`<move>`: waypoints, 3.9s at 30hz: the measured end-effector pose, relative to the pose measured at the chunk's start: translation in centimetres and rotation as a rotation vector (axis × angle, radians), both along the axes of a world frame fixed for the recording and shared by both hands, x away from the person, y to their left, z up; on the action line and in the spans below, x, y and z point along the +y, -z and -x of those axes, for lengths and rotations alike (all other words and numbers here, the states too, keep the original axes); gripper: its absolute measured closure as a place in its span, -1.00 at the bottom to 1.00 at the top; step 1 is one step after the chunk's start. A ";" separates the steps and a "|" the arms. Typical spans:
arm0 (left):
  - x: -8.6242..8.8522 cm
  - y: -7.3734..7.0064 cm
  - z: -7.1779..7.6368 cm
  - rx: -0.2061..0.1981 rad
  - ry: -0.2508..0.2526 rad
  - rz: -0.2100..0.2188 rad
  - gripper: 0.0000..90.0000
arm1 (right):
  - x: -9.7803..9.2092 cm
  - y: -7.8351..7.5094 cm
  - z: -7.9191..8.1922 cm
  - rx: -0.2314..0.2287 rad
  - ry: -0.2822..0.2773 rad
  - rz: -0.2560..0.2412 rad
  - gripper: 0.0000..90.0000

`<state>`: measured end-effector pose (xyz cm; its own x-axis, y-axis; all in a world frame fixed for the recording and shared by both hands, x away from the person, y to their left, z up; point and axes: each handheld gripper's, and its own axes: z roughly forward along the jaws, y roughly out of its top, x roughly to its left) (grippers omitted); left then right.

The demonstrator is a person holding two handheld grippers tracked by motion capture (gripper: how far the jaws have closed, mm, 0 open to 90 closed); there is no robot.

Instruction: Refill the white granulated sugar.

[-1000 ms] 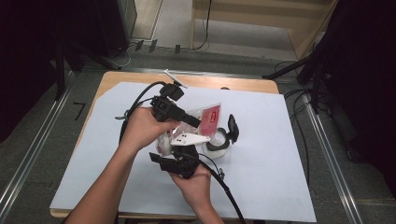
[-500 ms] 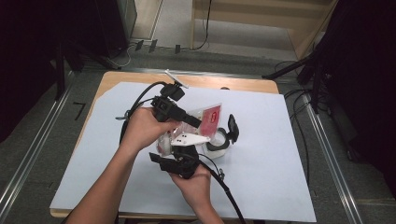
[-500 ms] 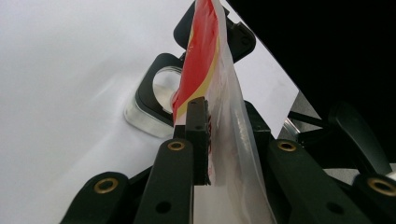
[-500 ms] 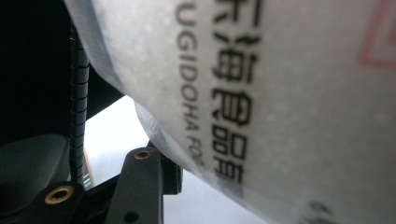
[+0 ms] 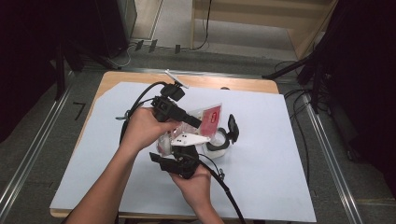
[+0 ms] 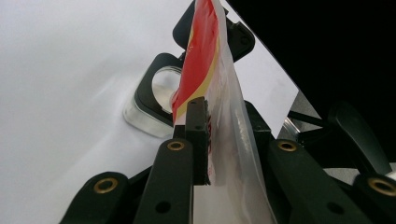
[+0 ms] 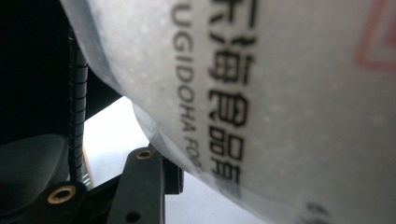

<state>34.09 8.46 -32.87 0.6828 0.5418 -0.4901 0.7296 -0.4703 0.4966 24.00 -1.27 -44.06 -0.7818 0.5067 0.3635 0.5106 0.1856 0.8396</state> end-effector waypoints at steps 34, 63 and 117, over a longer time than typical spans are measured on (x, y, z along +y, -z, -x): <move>-0.1 -0.2 0.2 -0.019 0.005 -0.005 0.75 | -0.1 -0.1 0.0 -0.003 0.002 -0.008 0.38; -0.1 -0.3 0.2 -0.021 0.004 -0.008 0.74 | 0.0 -0.2 0.0 0.002 -0.013 -0.008 0.38; -0.3 -0.4 0.5 -0.030 0.009 -0.005 0.71 | 0.1 -0.2 0.1 -0.005 -0.012 -0.004 0.40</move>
